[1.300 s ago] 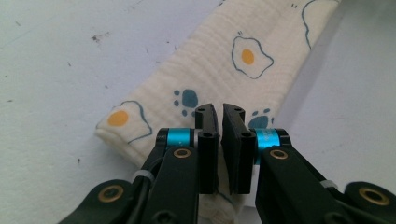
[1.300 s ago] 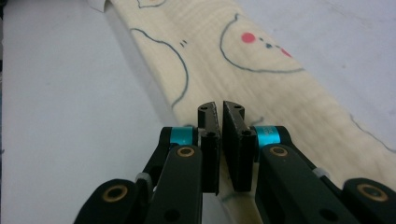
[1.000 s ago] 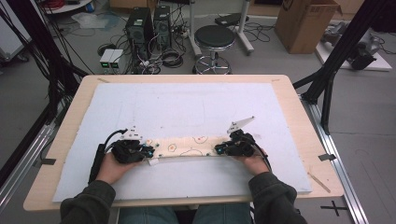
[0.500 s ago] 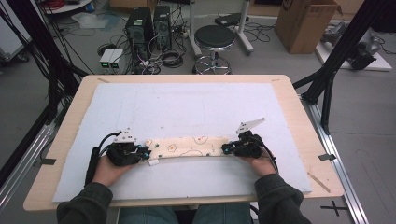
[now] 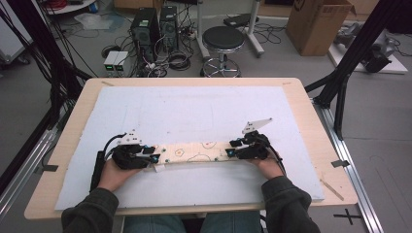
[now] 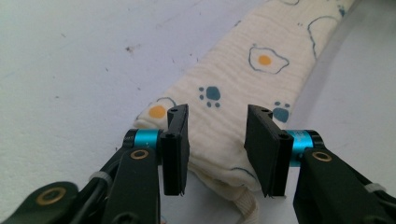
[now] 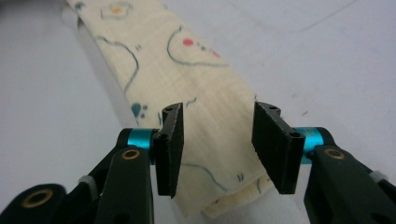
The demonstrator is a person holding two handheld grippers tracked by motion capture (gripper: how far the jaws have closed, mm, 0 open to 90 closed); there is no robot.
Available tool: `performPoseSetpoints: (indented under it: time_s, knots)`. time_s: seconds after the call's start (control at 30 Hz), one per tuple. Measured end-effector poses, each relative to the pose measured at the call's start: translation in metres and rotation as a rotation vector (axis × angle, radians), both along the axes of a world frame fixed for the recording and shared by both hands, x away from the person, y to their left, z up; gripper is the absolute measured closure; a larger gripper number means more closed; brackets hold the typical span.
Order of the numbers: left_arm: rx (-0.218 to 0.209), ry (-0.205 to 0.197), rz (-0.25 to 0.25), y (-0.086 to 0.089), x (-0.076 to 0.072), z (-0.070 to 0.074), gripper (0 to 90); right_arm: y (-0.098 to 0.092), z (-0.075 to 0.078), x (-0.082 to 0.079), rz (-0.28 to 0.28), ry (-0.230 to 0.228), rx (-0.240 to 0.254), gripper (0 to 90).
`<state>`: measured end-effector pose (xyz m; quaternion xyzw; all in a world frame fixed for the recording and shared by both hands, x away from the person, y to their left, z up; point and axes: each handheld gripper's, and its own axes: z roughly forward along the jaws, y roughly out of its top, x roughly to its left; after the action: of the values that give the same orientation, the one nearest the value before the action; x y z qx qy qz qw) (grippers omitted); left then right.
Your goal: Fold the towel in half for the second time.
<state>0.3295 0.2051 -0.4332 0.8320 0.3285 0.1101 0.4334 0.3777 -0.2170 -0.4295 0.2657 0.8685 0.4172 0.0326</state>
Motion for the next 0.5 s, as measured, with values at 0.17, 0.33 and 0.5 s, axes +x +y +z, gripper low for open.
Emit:
performPoseSetpoints:
  time_s: [0.17, 0.33, 0.5]
  knots:
    - [0.034, 0.005, 0.01, 0.0, 0.0005, -0.0029, 57.5, 0.0007, -0.0051, -0.0008, 0.004, -0.004, -0.039, 51.8]
    - [0.037, 0.024, 0.015, 0.0005, 0.0014, -0.0057, 56.3, 0.0002, -0.0066, -0.0033, 0.007, -0.018, -0.056, 50.8]
    - [0.041, 0.03, 0.015, 0.0, 0.0018, -0.0077, 56.1, 0.0001, -0.0072, -0.0054, 0.013, -0.028, -0.062, 49.8]
